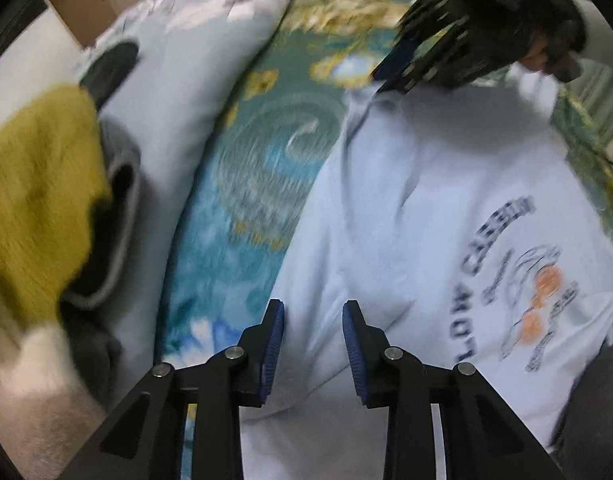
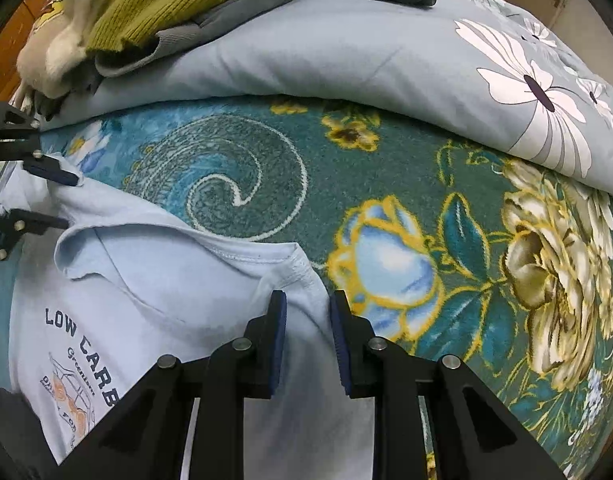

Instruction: Fold clothes

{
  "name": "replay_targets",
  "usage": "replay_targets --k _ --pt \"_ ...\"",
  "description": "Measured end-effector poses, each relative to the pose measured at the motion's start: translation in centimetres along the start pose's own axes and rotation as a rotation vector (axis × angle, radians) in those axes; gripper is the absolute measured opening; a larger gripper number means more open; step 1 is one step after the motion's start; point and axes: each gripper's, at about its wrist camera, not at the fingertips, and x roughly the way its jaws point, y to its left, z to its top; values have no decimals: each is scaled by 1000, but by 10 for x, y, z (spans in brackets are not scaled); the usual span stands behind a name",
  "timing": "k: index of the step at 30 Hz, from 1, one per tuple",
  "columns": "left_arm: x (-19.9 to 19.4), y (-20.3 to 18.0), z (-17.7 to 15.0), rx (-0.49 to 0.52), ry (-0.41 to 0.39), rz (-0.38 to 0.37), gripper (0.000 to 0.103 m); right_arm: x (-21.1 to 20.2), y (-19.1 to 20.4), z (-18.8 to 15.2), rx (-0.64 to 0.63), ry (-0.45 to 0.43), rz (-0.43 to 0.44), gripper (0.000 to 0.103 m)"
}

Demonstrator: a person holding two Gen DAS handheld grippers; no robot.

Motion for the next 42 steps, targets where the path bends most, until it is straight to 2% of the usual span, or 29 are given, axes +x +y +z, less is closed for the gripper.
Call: replay_targets --k 4,9,10,12,13,16,19,23,25,26,28,31,35,38,39,41,42 --pt "22 -7 3 66 63 9 33 -1 0 -5 19 1 10 24" --pt "20 4 7 52 65 -24 33 -4 3 -12 10 2 15 24" --pt "20 5 8 63 65 -24 31 -4 3 -13 13 0 18 24" --pt "18 4 8 76 52 -15 20 -5 4 -16 20 -8 21 22" --pt "16 4 7 72 34 -14 13 -6 4 -17 22 -14 20 19" --pt "9 20 5 -14 -9 -36 6 -9 8 -24 20 -28 20 6" --pt "2 43 4 -127 -48 -66 5 -16 8 -27 32 -49 7 5" --pt "-12 87 9 -328 -122 -89 4 -23 -11 -24 131 -75 0 3" --pt "-21 98 13 -404 -167 -43 3 -24 -22 -21 183 -83 -29 2" --pt "-23 91 12 -434 -176 -18 3 -24 -29 -20 217 -85 -45 2" --pt "-26 76 -15 -467 -170 27 3 -22 -42 -18 285 -78 -57 2" --pt "1 68 -1 -481 -95 141 4 -32 -55 -23 381 -111 -56 2" --pt "9 55 -1 -446 -29 283 7 -69 -68 -45 469 -203 -39 2" --pt "0 57 -3 -519 -34 279 8 -92 -93 -31 522 -251 -70 2" --pt "-5 58 -5 -553 -34 279 11 -102 -102 -37 550 -265 -86 2" --pt "-23 55 -12 -608 -54 294 19 -122 -122 -73 633 -283 -130 6" --pt "-36 51 -18 -635 -79 296 23 -137 -132 -102 690 -288 -163 8"
